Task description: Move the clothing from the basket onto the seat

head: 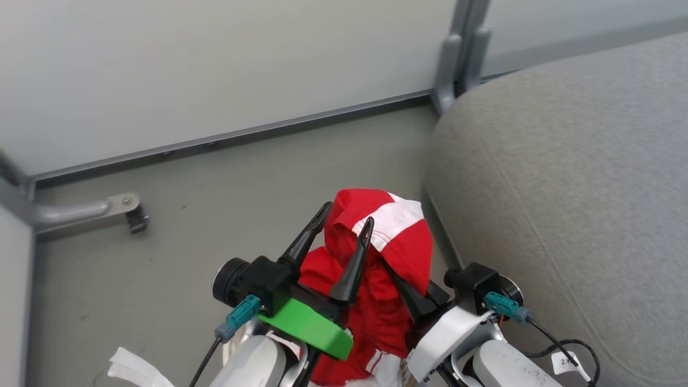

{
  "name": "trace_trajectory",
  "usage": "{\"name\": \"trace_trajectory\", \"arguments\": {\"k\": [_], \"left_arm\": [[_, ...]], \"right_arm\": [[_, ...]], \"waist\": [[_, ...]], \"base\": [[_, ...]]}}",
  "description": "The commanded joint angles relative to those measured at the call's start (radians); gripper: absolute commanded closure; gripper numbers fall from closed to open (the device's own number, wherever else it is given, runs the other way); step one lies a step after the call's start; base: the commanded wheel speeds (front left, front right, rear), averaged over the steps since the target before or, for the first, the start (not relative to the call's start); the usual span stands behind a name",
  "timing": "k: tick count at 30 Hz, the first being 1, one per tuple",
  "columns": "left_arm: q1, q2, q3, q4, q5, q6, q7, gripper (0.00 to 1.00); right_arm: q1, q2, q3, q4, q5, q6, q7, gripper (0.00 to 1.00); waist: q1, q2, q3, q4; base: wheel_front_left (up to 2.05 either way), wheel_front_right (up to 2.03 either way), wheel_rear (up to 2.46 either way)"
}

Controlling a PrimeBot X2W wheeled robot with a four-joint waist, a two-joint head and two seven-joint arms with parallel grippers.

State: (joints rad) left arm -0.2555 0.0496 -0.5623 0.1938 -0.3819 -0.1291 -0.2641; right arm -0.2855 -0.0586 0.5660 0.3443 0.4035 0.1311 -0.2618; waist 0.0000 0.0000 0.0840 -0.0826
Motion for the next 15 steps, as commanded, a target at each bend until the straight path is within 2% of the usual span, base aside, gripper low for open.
{"name": "trace_trajectory", "arguments": {"k": [1, 2, 6, 15], "left_arm": [[0.001, 0.002, 0.008, 0.001, 0.003, -0.003, 0.0, 0.0], [-0.004, 0.002, 0.011, 0.006, 0.011, -0.003, 0.0, 0.0], [-0.017, 0.002, 0.017, 0.018, 0.018, -0.003, 0.0, 0.0], [-0.027, 0.004, 0.017, 0.046, 0.032, -0.003, 0.0, 0.0]], "right_arm": [[0.017, -0.003, -0.005, -0.009, 0.002, -0.001, -0.005, 1.0], [0.021, -0.004, -0.013, -0.017, 0.004, -0.001, -0.005, 1.0], [0.028, -0.003, -0.02, -0.033, 0.006, -0.001, -0.005, 1.0], [0.044, -0.005, -0.049, -0.049, 0.008, -0.001, -0.005, 1.0]], "waist": [[0.0, 0.0, 0.019, -0.132], [0.0, 0.0, 0.029, -0.177], [0.0, 0.0, 0.047, -0.26], [0.0, 0.0, 0.077, -0.384]], "base": [[0.0, 0.0, 0.0], [0.0, 0.0, 0.0], [0.0, 0.0, 0.0], [0.0, 0.0, 0.0]]}}
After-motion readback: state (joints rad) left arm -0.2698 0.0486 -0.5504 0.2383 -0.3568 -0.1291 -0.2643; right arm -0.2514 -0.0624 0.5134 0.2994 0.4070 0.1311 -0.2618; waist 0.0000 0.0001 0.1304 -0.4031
